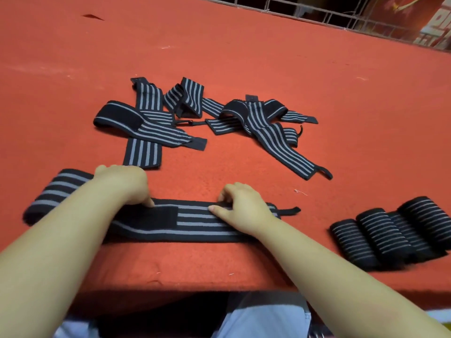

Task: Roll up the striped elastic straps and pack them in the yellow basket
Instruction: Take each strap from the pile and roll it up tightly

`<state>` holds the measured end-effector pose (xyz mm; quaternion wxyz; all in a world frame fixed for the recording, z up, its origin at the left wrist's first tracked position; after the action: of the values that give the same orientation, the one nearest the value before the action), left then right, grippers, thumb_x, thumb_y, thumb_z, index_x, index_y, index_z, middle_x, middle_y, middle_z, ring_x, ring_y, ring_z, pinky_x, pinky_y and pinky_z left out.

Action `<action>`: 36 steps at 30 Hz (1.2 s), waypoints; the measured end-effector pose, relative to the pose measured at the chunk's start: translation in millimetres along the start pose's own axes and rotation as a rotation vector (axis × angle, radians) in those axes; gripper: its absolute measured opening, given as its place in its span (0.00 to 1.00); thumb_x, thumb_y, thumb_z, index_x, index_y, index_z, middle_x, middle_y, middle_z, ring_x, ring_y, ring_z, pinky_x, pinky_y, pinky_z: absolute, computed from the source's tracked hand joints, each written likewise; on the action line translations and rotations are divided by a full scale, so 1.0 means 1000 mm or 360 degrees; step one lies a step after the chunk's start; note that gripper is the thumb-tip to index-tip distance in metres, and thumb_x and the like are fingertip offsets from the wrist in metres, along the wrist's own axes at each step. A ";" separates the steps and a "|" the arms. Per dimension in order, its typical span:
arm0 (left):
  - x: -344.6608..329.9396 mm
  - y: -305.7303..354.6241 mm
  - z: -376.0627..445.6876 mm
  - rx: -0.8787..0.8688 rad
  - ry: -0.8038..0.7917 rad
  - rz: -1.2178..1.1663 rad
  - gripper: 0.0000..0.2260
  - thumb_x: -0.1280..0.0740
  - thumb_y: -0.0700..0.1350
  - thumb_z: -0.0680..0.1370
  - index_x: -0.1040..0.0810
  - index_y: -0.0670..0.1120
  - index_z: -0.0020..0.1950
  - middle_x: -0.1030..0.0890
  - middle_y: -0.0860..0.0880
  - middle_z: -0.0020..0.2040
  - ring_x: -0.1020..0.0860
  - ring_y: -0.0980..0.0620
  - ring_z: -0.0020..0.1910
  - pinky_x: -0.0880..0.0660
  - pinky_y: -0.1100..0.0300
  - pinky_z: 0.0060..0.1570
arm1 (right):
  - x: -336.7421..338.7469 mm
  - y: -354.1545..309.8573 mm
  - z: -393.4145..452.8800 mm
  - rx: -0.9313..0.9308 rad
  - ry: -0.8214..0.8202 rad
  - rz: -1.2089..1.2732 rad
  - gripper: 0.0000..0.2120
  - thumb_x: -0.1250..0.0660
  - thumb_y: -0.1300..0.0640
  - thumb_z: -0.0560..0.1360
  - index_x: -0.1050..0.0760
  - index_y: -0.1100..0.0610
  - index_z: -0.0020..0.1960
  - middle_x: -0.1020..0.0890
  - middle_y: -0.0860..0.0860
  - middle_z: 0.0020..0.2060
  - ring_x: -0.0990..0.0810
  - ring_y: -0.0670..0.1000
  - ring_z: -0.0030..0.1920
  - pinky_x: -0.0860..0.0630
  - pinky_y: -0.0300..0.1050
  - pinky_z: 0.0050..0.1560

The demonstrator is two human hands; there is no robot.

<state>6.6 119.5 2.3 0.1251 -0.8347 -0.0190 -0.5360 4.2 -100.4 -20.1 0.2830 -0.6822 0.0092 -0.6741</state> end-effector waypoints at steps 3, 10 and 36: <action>0.004 0.013 -0.006 -0.0159 0.0272 -0.0028 0.14 0.37 0.48 0.76 0.29 0.50 0.62 0.28 0.47 0.63 0.31 0.45 0.63 0.35 0.52 0.60 | -0.008 -0.014 0.004 0.0023 -0.0019 0.0016 0.14 0.31 0.46 0.72 0.24 0.54 0.51 0.23 0.51 0.48 0.27 0.54 0.53 0.31 0.47 0.57; 0.000 0.107 -0.045 -0.1022 0.0454 -0.0683 0.15 0.35 0.55 0.76 0.28 0.52 0.61 0.27 0.50 0.60 0.31 0.49 0.62 0.35 0.53 0.64 | 0.064 0.073 -0.015 -0.0613 -0.0103 0.0212 0.08 0.26 0.55 0.70 0.26 0.54 0.43 0.21 0.48 0.39 0.22 0.51 0.43 0.29 0.41 0.44; -0.014 0.031 -0.089 -0.0603 0.1039 -0.2043 0.16 0.33 0.38 0.74 0.29 0.61 0.43 0.26 0.61 0.47 0.28 0.57 0.50 0.35 0.65 0.53 | -0.006 -0.055 -0.007 -0.0117 -0.0185 0.0269 0.16 0.32 0.51 0.74 0.25 0.56 0.59 0.22 0.52 0.56 0.24 0.51 0.56 0.30 0.43 0.57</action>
<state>-74.0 70.9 19.0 -0.3595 -0.4650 -0.3719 -0.7185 -23.5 -54.0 -4.5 0.3136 -0.7270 0.0750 -0.6063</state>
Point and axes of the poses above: each hand's wrist, its own z-axis towards the middle knuckle, its own x-axis out of the back of the hand, y = z × x, the point moved 7 cm from there along z, towards the middle knuckle
